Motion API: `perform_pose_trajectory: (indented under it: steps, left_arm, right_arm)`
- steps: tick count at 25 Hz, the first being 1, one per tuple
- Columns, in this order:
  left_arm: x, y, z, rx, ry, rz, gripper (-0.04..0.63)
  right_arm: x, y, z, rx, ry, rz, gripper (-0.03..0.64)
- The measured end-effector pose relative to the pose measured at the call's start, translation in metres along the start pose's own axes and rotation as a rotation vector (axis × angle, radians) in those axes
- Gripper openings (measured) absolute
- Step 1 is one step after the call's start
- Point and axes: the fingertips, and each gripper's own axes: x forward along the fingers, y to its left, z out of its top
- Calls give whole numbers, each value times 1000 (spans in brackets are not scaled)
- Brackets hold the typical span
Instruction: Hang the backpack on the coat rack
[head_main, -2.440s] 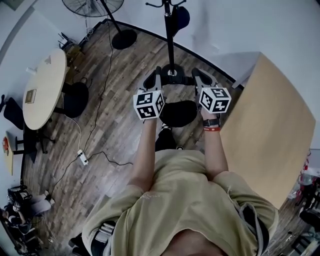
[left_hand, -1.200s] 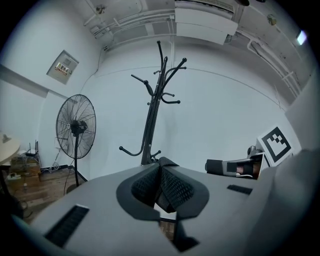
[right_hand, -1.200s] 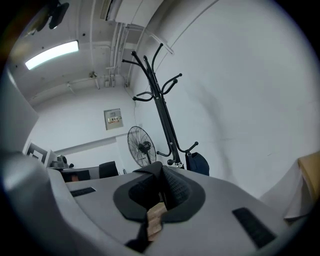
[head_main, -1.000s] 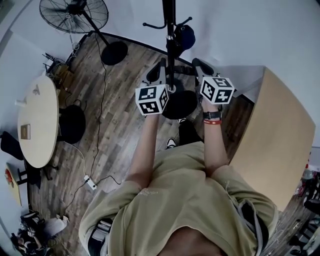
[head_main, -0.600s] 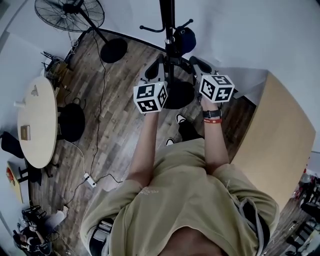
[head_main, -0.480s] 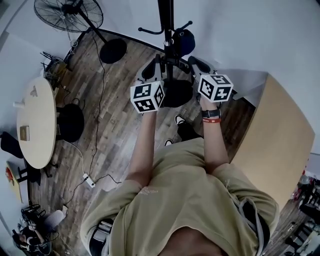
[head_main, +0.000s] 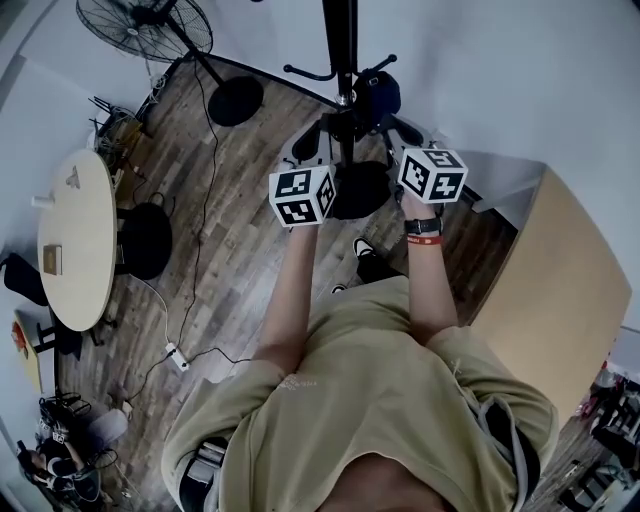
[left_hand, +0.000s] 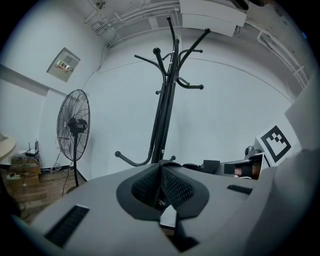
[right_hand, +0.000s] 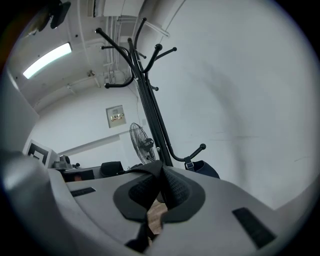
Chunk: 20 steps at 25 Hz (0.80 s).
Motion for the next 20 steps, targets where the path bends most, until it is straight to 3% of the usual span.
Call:
perform_pose_trajectory:
  steps: [20]
  left_arm:
    - [44, 29, -47, -19, 96, 41, 25]
  right_arm:
    - [48, -34, -48, 32, 130, -11, 15]
